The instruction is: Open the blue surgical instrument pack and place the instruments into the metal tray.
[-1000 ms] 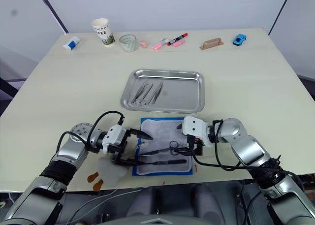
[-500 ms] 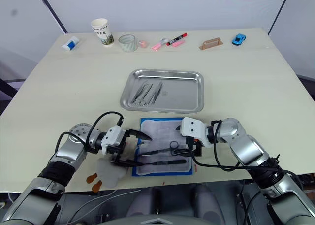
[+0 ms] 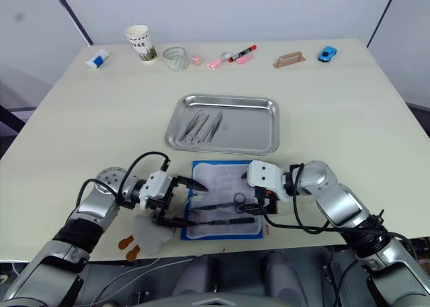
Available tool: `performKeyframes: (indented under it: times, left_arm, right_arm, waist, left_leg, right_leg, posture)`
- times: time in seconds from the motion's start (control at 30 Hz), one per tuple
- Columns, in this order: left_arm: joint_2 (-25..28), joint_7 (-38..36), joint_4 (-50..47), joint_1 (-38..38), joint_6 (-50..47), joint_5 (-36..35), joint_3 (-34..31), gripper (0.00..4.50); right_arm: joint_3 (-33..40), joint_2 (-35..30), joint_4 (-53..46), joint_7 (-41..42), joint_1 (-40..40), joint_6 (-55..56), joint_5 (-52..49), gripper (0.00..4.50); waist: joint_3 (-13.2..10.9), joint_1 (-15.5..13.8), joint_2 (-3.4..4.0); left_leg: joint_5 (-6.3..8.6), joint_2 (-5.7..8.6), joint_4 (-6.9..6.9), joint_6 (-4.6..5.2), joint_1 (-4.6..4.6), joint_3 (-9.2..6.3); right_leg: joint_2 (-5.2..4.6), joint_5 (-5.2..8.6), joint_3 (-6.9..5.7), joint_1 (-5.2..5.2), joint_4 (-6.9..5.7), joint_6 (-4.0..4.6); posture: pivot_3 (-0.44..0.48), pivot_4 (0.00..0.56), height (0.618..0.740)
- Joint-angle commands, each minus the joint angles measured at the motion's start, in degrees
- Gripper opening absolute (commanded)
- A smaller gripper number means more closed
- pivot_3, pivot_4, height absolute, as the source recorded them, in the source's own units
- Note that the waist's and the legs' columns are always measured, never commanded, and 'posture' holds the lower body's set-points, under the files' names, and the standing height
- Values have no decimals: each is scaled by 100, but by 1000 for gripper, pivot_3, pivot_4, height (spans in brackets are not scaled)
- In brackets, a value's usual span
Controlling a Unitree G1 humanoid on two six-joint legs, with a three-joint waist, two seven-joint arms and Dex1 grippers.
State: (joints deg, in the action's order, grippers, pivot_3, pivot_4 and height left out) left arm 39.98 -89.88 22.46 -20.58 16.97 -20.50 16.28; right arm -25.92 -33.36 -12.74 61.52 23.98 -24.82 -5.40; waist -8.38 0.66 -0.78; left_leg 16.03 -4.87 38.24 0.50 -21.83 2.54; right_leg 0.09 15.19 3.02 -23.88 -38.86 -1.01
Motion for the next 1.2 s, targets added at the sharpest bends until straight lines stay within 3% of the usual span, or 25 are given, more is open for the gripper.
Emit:
performKeyframes:
  times: [0.03, 0.37, 1.2]
  left_arm:
    - [91, -262, 217, 149, -18, 211, 182, 4461]
    - [42, -262, 353, 161, 89, 236, 193, 4461]
    - [37, -262, 629, 79, 284, 239, 278, 4461]
  right_arm:
    - [119, 5, -225, -13, -48, -7, -104, 4500]
    - [320, 115, -417, 80, 147, -196, -537, 4500]
    - [-44, 53, -310, -151, -14, -206, -84, 4500]
  waist:
    - [0, 0, 0]
    - [0, 1, 0]
    - [1, 0, 1]
  left_leg:
    - [0, 0, 0, 0, 0, 0]
    - [0, 0, 0, 0, 1, 0]
    - [0, 0, 0, 0, 3, 0]
  right_leg:
    - [0, 0, 0, 0, 0, 0]
    - [0, 0, 0, 0, -1, 0]
    - [0, 0, 0, 1, -1, 0]
  posture:
    - [0, 150, 737]
    - [0, 150, 737]
    - [0, 150, 737]
